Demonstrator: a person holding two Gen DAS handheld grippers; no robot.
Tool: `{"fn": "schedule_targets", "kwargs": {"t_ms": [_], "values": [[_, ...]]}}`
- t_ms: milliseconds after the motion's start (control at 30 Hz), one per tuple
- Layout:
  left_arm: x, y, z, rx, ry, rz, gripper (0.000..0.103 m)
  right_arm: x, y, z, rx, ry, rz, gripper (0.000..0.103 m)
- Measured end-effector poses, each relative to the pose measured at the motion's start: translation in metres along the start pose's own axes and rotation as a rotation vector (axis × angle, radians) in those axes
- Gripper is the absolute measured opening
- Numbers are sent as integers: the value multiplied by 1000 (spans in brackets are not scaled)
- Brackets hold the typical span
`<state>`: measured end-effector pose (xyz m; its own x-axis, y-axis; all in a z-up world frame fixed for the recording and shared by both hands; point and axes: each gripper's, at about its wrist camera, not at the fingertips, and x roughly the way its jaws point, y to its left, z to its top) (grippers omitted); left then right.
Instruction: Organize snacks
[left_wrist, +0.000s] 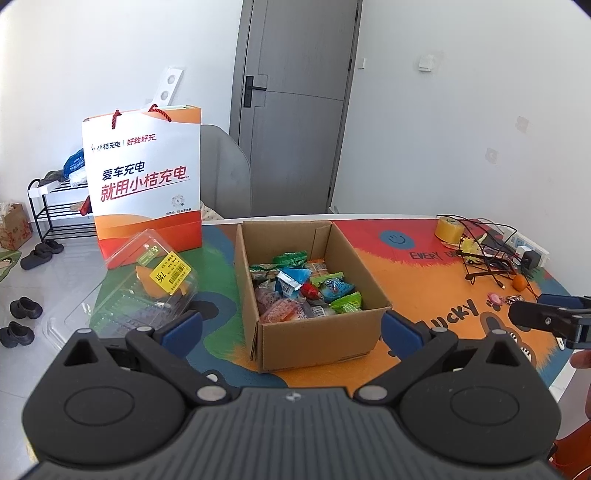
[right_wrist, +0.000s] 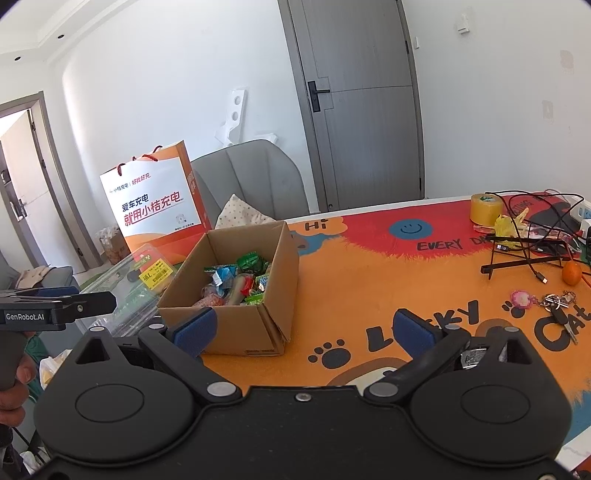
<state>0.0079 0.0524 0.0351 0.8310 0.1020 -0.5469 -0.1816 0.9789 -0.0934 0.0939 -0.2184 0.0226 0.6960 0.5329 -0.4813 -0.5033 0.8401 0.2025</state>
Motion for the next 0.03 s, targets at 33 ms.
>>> {"fn": "schedule_targets", "kwargs": {"t_ms": [33], "values": [[0,-1,0,2,-1,-2,102,0,0,0,1,0,0,103]]}}
